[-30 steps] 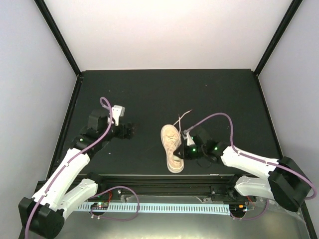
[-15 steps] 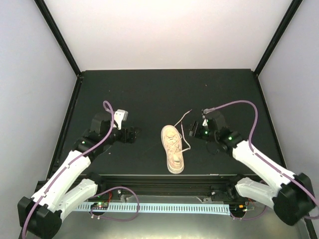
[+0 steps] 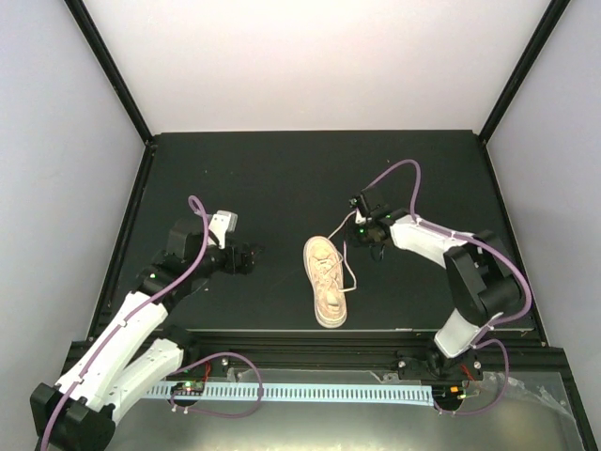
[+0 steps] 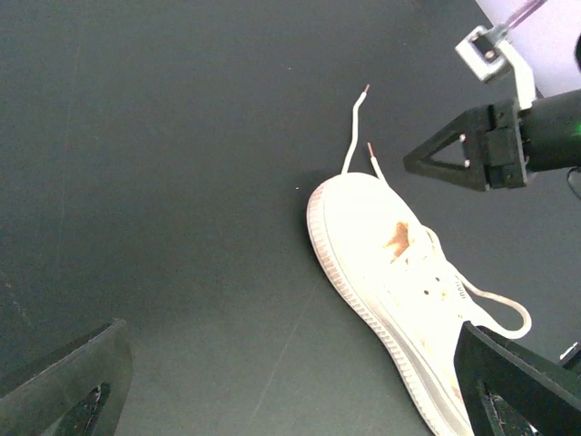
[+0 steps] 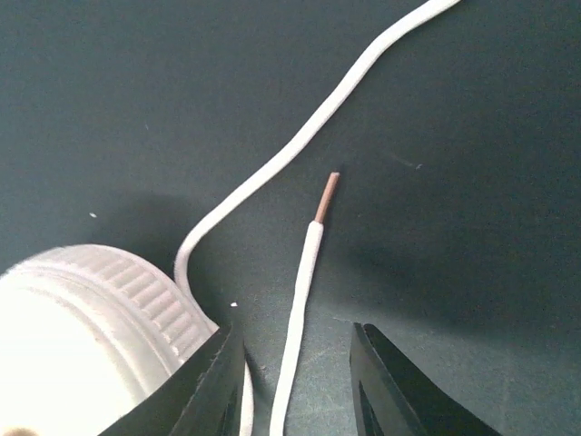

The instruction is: Tie the shoes

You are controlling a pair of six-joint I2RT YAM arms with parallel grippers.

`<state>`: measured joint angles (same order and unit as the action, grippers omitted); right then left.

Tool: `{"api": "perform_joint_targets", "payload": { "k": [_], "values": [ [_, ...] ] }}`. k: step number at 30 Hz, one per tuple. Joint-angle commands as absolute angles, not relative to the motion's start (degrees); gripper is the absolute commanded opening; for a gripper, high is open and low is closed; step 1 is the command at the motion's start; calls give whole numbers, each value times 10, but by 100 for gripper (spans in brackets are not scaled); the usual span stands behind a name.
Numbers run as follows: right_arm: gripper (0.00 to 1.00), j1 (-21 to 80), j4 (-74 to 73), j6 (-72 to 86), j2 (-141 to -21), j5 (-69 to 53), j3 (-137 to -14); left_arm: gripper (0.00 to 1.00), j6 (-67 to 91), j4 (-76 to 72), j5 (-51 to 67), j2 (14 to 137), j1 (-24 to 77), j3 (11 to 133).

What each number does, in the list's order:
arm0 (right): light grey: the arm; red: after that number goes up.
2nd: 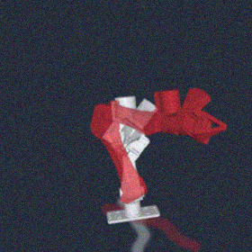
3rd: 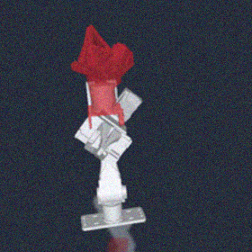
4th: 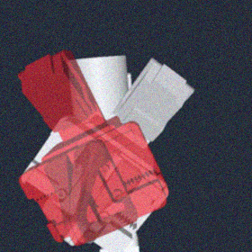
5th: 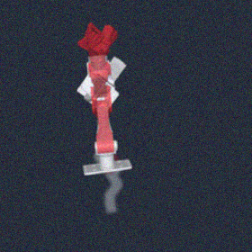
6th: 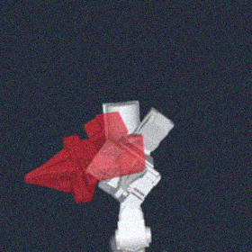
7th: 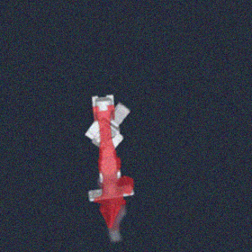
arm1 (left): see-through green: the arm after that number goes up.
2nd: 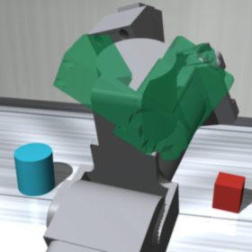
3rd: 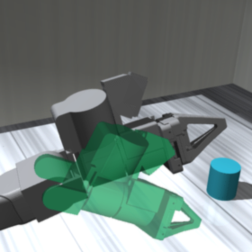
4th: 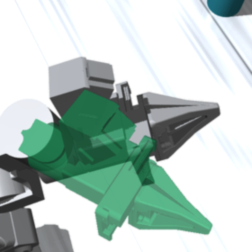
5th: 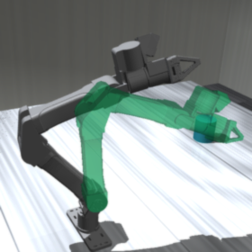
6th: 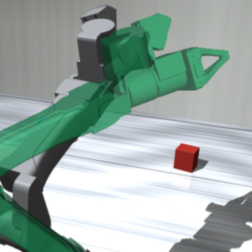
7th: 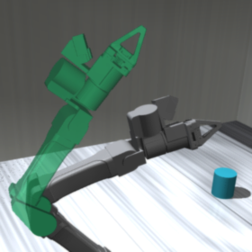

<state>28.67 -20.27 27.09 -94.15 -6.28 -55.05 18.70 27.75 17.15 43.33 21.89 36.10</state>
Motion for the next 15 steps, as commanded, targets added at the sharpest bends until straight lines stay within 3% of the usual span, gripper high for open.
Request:
{"api": "perform_joint_targets", "payload": {
  "k": [1,4,15],
  "values": [
    [35,315,-226,245,-979,-5,-582,99,200,288,166,425,223,362],
    [30,326,-233,246,-1002,23,-601,99,202,288,170,424,223,361],
    [29,328,-249,248,-1070,64,-657,99,202,301,166,411,223,361]
  ]
}}
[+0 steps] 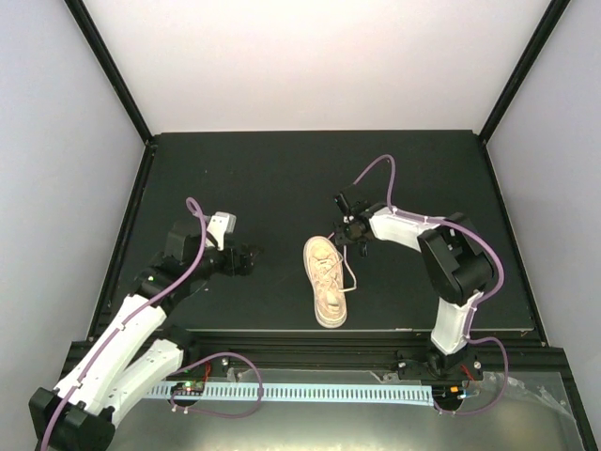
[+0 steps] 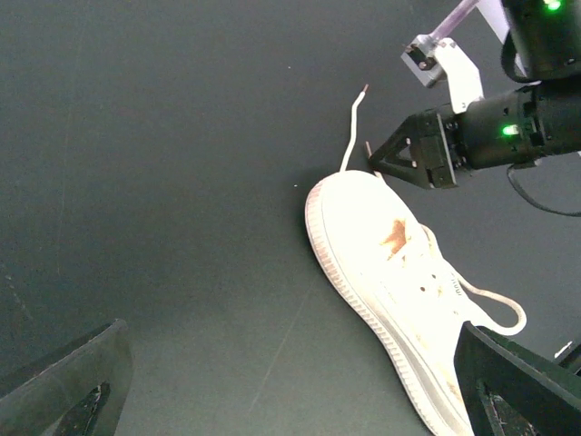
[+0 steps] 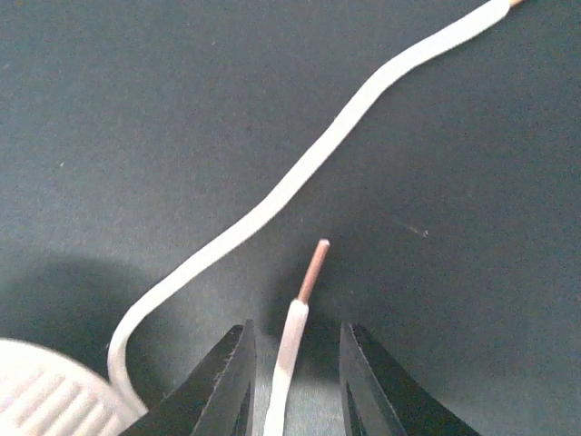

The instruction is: Tie the shoes

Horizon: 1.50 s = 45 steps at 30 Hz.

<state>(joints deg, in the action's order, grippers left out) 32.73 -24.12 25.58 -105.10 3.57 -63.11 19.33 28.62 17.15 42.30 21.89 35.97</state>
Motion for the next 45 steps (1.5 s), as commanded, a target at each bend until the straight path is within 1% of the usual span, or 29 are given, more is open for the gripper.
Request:
{"api": "perform_joint_targets", "payload": {
  "k": [1,5,7,13,16,17,21,25,30,33,35,39,40,41,42,43,44,45],
  "values": [
    [29,327,-247,246,-1073,60,-660,99,202,302,165,408,223,361],
    [29,328,-246,242,-1092,54,-678,99,202,304,163,405,223,359],
    [27,328,-252,243,-1103,62,-684,99,202,306,163,405,223,359],
    [12,327,-253,257,-1106,83,-670,99,202,314,158,400,223,363],
    [2,326,-251,260,-1090,92,-656,99,202,316,153,400,223,362],
    [2,324,-246,259,-1078,90,-647,99,200,317,148,402,223,361],
    [2,303,-239,258,-999,69,-605,99,190,319,97,412,222,367],
    [2,268,-280,236,-888,90,-579,99,155,330,77,440,214,429],
    [2,174,-346,236,-749,105,-557,99,105,327,118,516,166,507],
    [2,147,-362,267,-677,158,-512,99,85,318,152,552,130,537],
    [2,136,-360,303,-637,172,-468,99,74,313,157,562,113,548],
    [2,129,-347,392,-578,160,-380,99,41,311,104,559,101,548],
    [3,128,-339,407,-567,151,-362,99,34,311,89,556,101,542],
    [8,128,-333,415,-559,143,-348,99,31,310,79,551,101,538],
    [21,128,-331,420,-552,138,-340,99,30,307,73,546,102,528],
    [36,128,-335,421,-549,137,-338,99,30,302,72,540,101,520],
    [54,128,-340,419,-545,140,-342,99,31,297,75,535,101,510],
    [67,129,-345,414,-540,147,-351,99,32,291,80,530,101,502]
  ]
}}
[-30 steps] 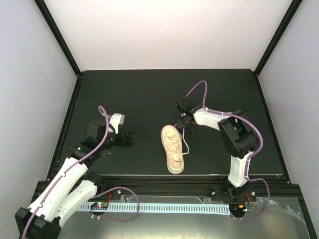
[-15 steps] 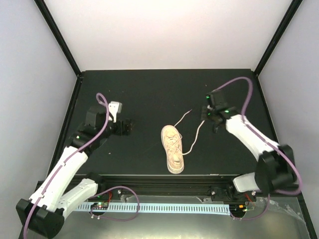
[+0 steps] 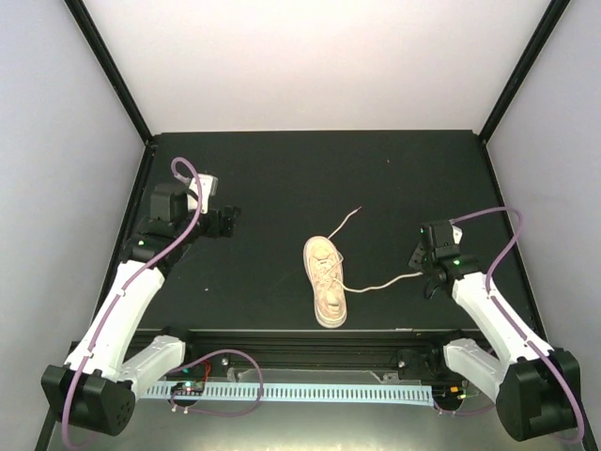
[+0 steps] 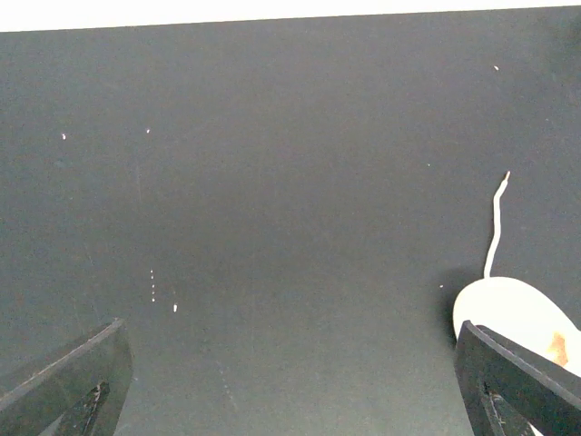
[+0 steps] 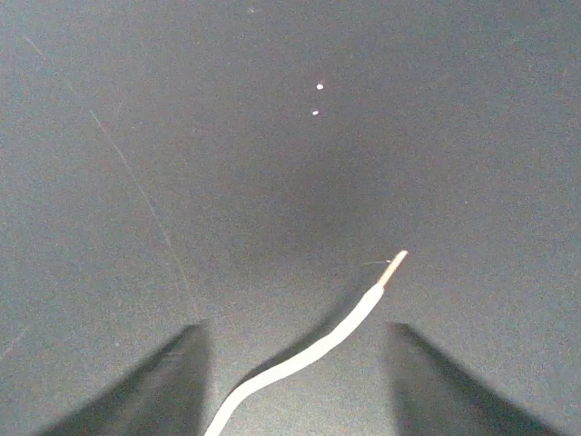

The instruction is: Tie the shoes

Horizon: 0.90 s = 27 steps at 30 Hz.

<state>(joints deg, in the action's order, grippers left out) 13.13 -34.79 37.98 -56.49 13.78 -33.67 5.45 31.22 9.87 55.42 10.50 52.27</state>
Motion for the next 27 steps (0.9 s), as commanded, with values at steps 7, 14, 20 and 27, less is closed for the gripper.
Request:
{"api": "perform_joint_targets", "payload": {
  "k": [7,14,20,27],
  "values": [
    [76,135,-284,321,-611,37,-437,99,31,282,96,527,101,488],
    [72,230,-338,330,-881,95,-636,99,17,283,82,526,101,483],
    [69,252,-324,355,-1031,76,-749,99,12,284,69,531,101,481],
    [64,265,-346,352,-1141,73,-841,99,11,285,75,540,101,484]
  ]
}}
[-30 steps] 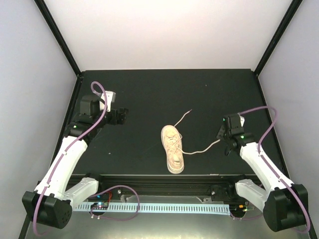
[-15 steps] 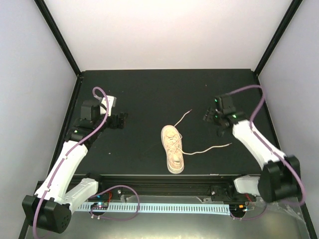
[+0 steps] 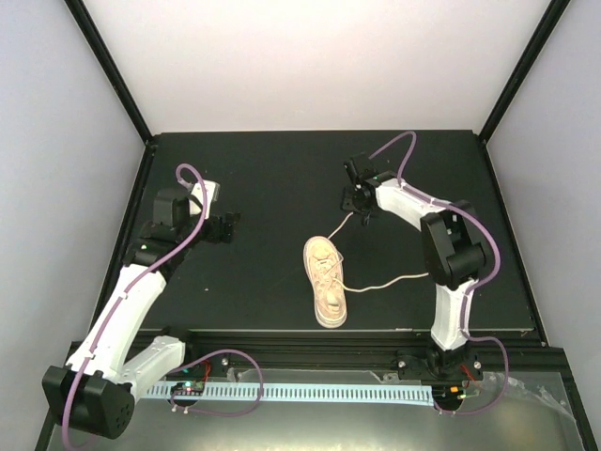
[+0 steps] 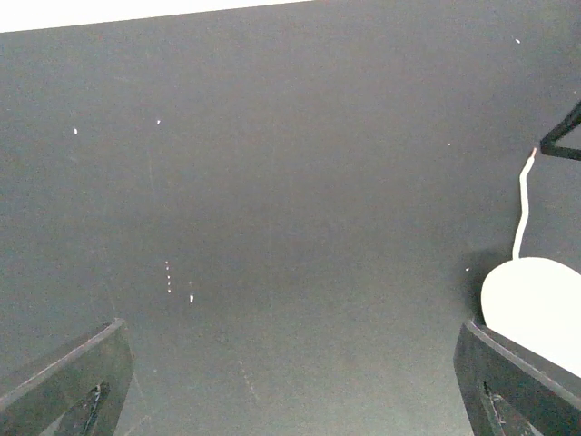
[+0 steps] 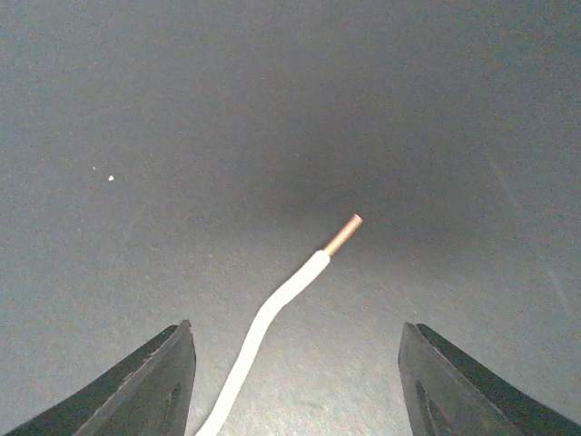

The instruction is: Tie the shoes

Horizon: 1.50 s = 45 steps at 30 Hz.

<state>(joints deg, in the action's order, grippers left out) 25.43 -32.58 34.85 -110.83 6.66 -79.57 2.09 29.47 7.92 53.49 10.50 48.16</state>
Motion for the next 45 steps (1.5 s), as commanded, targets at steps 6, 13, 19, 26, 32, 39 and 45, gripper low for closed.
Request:
{"api": "perform_joint_targets", "payload": {
  "k": [6,13,19,26,32,39,45],
  "values": [
    [64,279,-350,370,-1177,94,-851,99,10,285,72,541,101,483],
    [63,281,-350,379,-1211,93,-860,99,11,286,75,543,101,482],
    [50,285,-350,384,-1230,102,-868,99,11,287,70,543,101,483],
    [3,285,-341,386,-1220,79,-868,99,11,283,80,542,101,480],
    [2,285,-315,366,-1100,50,-819,99,24,282,121,545,113,484],
    [2,285,-284,347,-893,-26,-697,99,146,134,222,548,227,452],
    [2,285,-289,356,-757,-82,-610,99,163,-26,234,636,374,463]
  ]
}}
